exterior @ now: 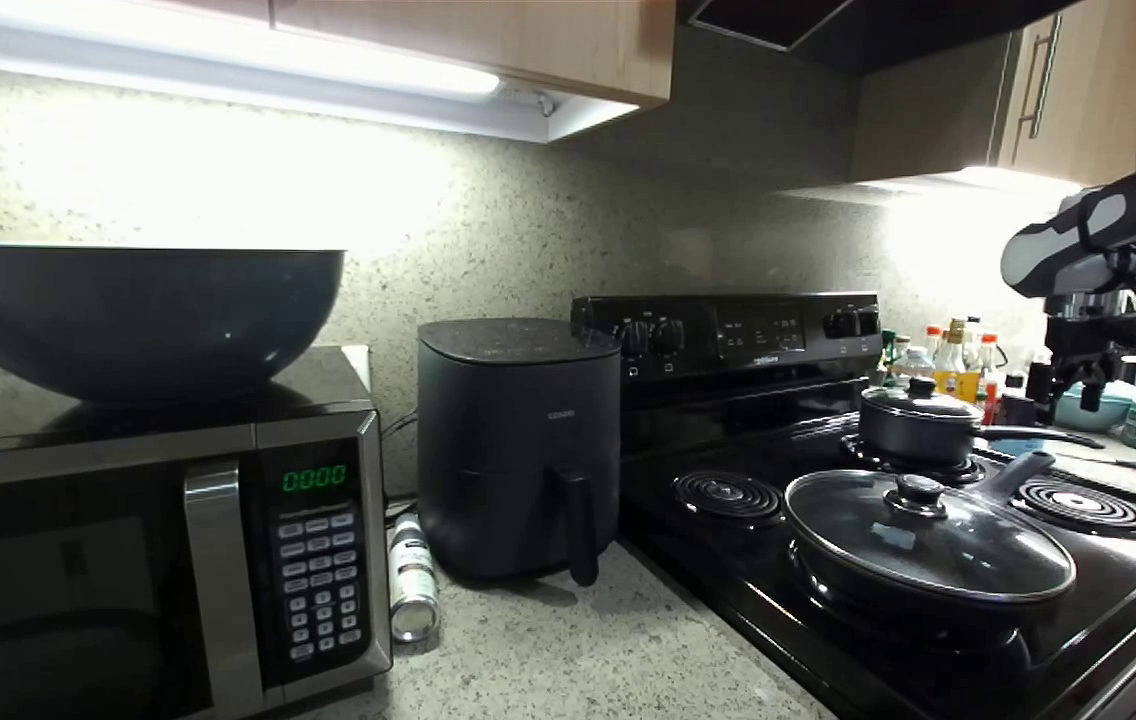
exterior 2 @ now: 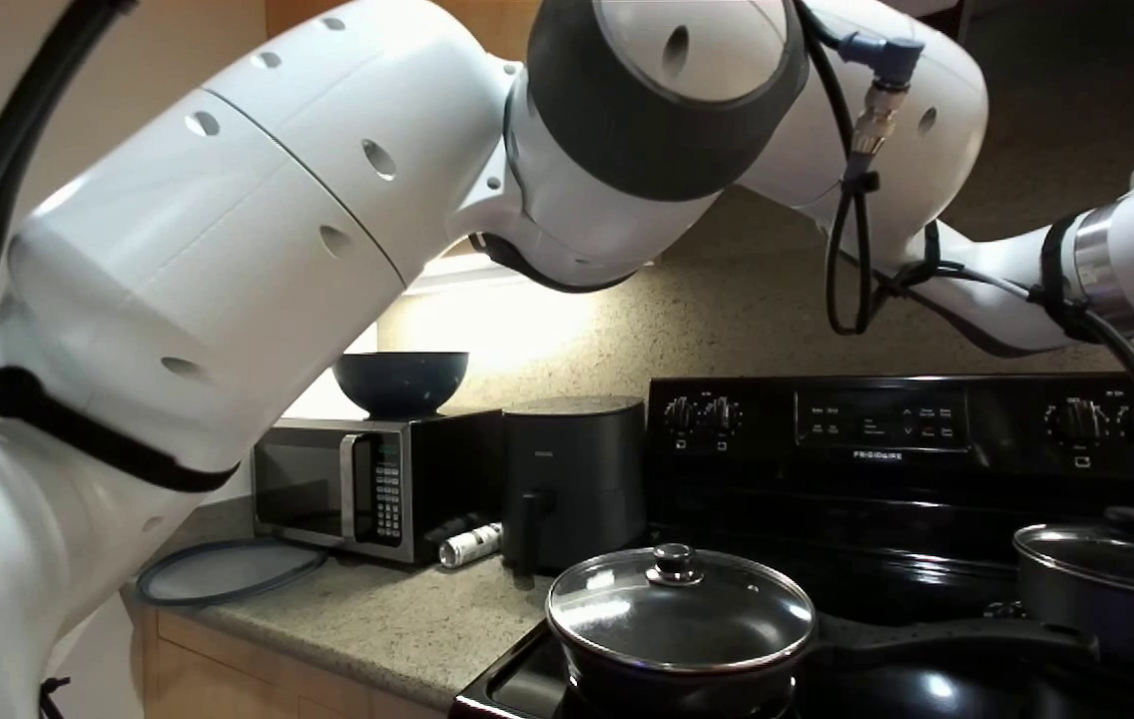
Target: Move the pot on the right forwards
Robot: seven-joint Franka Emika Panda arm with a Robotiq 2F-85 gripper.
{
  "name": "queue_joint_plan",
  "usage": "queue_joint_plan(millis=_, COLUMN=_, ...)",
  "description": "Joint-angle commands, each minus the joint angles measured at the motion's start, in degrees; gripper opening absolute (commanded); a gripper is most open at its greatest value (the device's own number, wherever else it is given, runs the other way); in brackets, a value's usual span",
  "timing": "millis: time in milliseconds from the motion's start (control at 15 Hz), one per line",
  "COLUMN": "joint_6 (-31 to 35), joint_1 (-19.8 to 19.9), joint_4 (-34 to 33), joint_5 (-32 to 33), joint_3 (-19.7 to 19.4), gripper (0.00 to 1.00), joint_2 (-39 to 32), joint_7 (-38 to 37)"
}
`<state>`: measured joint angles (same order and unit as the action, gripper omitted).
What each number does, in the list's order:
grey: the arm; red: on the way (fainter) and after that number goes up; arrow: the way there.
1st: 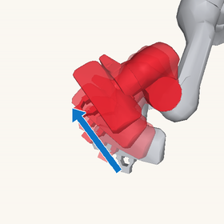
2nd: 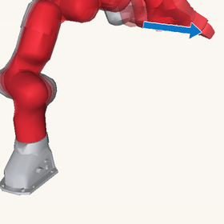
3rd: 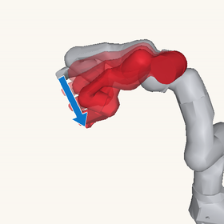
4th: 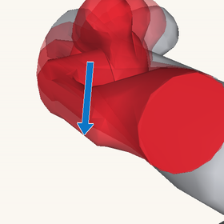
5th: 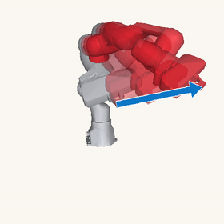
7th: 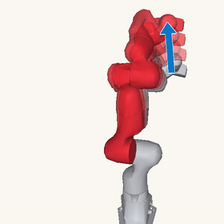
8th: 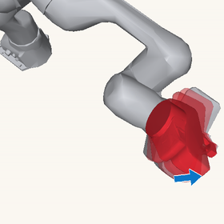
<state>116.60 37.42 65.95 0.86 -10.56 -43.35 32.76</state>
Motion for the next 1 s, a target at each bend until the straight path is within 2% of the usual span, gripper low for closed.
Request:
queue_joint_plan(millis=0, joint_6=-0.56, joint_1=0.45, joint_4=0.21, joint_5=-0.61, joint_3=0.73, gripper=1.0, joint_2=0.3, joint_7=2.13)
queue_joint_plan(millis=267, joint_6=-0.58, joint_1=0.85, joint_4=0.36, joint_5=-0.66, joint_3=2.27, gripper=1.0, joint_2=-0.12, joint_7=7.1)
queue_joint_plan(millis=533, joint_6=-5.2, joint_1=-0.48, joint_4=-0.23, joint_5=1.68, joint_3=0.53, gripper=1.0, joint_2=-0.72, joint_7=4.69)
queue_joint_plan(millis=933, joint_6=-8.48, joint_1=0.47, joint_4=-1.13, joint_5=0.09, joint_3=0.32, gripper=1.0, joint_2=-1.23, joint_7=5.52)
